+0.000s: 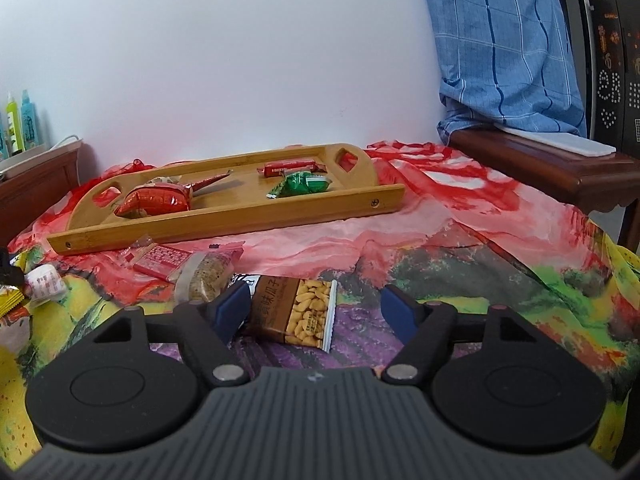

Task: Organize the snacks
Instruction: 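Move both tools back over the snacks on the blanket, then grasp the yellow America biscuit pack with the left gripper while the right gripper grasps the peanut packet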

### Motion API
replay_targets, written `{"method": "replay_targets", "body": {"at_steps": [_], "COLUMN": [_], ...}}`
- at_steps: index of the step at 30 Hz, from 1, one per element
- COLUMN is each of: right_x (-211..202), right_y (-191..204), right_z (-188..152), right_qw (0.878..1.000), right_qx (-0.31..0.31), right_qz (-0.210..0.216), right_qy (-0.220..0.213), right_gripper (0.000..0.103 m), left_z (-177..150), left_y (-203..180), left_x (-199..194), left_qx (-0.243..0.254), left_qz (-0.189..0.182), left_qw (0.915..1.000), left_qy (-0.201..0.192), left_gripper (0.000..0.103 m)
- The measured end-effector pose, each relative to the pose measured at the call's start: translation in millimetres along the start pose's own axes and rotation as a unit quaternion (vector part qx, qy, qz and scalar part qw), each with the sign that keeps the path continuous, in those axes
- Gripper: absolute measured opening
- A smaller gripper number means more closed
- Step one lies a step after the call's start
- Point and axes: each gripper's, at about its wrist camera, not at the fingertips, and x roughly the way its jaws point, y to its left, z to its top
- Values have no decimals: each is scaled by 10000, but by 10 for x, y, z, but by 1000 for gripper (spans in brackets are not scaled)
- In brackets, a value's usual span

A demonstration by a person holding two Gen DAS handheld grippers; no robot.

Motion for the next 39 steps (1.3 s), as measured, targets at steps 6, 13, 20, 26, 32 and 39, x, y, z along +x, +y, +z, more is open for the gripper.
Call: {"method": "replay_targets", "body": {"at_steps": [6, 13, 20, 26, 32, 39], "right_x": [16, 88, 124, 132, 115, 29], "right_y": [24, 157, 201, 127, 70, -23], "right_z": [-12, -67, -77, -31, 1, 60], "right_qw": [9998, 9995, 9991, 9995, 9996, 9996], "right_qx": [27, -211, -416, -193, -33, 184], "right_qz": [181, 246, 27, 189, 221, 224], "right_qy": [-7, 65, 77, 154, 160, 52], "right_gripper": [82, 83, 85, 75, 67, 66], "left_z": [-11, -9, -81, -92, -55, -22], "left_y": [37, -47, -191, -328, -459, -569], "left_x": [99, 25, -116, -285, -438, -558], "left_qx": [-343, -62, 258, 468, 650, 805], "left_qz": [-360, -517, -711, -889, -1048, -1158], "left_qw": [9986, 9986, 9971, 9949, 9922, 9897], "left_qy": [197, 135, 112, -2, -158, -249], "left_gripper": [70, 54, 52, 52, 52, 52]}}
